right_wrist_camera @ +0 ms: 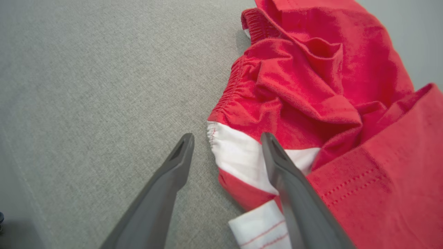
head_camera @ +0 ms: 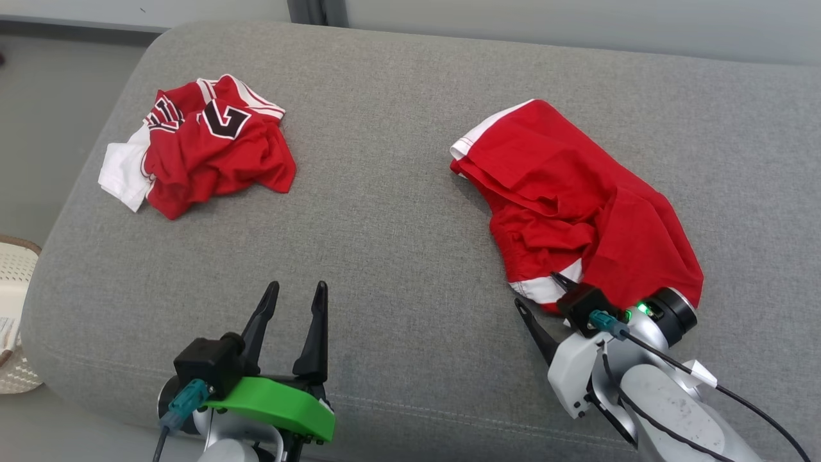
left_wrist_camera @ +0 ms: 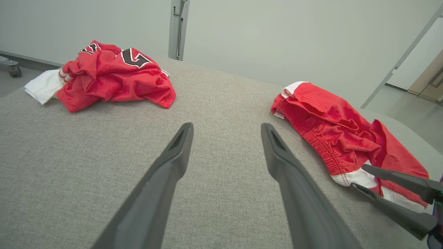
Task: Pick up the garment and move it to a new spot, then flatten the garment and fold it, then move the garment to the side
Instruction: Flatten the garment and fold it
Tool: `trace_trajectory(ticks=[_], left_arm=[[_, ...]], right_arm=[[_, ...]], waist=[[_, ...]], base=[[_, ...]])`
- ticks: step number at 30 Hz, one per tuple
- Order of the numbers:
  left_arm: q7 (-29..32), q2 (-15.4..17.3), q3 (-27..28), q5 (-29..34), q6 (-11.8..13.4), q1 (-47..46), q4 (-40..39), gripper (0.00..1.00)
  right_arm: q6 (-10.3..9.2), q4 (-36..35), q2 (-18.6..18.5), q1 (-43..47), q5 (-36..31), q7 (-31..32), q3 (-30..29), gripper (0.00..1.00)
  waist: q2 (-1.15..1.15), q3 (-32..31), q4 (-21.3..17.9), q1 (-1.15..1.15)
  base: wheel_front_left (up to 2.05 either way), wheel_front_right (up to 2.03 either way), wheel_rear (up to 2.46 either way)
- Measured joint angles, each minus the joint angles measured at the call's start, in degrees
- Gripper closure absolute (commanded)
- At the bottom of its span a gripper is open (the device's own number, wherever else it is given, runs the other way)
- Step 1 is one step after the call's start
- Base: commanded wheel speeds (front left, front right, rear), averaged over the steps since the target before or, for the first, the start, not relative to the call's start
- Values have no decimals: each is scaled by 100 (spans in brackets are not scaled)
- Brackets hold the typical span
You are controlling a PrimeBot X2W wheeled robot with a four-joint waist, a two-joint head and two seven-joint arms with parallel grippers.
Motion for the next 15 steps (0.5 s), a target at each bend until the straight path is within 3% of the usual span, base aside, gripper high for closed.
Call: trace_trajectory(ticks=[15], left_arm=[[0, -34, -11, -4, 0, -20, -55, 0]], right_arm=[[0, 412, 57, -165, 32, -22, 22, 0]], waist=[[0, 195, -21, 0]], base=[[0, 0, 0]])
